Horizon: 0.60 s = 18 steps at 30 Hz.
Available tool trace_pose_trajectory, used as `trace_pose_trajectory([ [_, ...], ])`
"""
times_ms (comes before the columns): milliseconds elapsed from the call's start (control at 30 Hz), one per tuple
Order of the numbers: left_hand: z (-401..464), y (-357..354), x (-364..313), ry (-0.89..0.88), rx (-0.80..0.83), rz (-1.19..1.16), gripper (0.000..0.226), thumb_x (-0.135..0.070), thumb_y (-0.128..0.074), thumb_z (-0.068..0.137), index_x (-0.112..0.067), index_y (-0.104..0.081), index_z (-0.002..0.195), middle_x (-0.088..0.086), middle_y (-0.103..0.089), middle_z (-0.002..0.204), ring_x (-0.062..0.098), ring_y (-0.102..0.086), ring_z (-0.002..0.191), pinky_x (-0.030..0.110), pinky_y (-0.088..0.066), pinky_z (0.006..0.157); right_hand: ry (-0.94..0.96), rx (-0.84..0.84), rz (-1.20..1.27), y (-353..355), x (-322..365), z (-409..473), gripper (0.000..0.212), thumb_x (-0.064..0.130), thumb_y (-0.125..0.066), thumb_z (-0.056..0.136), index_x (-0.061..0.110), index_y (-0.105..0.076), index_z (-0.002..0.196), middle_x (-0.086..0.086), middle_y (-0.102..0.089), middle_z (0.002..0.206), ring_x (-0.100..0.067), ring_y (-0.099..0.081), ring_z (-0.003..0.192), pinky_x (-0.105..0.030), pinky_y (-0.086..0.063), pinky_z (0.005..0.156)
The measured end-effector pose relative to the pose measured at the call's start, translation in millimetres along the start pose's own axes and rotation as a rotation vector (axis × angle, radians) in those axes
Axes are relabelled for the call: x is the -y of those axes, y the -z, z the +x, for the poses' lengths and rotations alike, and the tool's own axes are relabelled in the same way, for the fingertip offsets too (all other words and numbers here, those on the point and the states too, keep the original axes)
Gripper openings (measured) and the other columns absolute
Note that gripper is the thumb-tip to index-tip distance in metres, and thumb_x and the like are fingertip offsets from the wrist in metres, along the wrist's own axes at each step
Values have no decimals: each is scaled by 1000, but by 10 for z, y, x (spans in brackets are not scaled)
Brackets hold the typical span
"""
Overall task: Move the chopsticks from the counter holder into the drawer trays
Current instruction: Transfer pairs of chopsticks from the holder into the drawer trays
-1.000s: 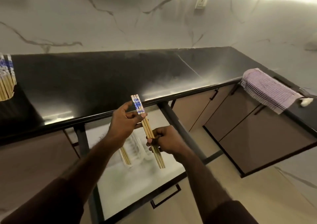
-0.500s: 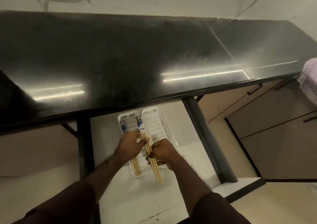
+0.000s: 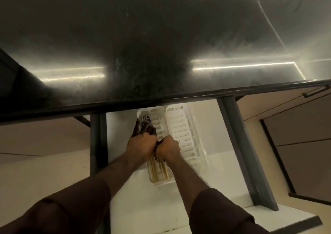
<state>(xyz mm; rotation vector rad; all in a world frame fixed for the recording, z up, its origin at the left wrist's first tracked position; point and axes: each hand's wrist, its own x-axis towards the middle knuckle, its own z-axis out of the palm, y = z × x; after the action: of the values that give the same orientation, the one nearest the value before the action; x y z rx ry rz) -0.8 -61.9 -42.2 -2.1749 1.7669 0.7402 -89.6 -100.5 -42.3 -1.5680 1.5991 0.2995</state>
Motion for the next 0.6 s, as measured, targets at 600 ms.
trace_pose_trajectory([
  [600, 176, -79, -53, -69, 88, 235, 44, -31, -41, 101, -17, -42, 143, 8, -38, 153, 27, -29, 144, 45, -11, 121, 278, -186, -257, -262, -207, -202, 27, 13, -44, 99, 10, -55, 124, -10, -65, 116, -27, -64, 102, -38, -53, 87],
])
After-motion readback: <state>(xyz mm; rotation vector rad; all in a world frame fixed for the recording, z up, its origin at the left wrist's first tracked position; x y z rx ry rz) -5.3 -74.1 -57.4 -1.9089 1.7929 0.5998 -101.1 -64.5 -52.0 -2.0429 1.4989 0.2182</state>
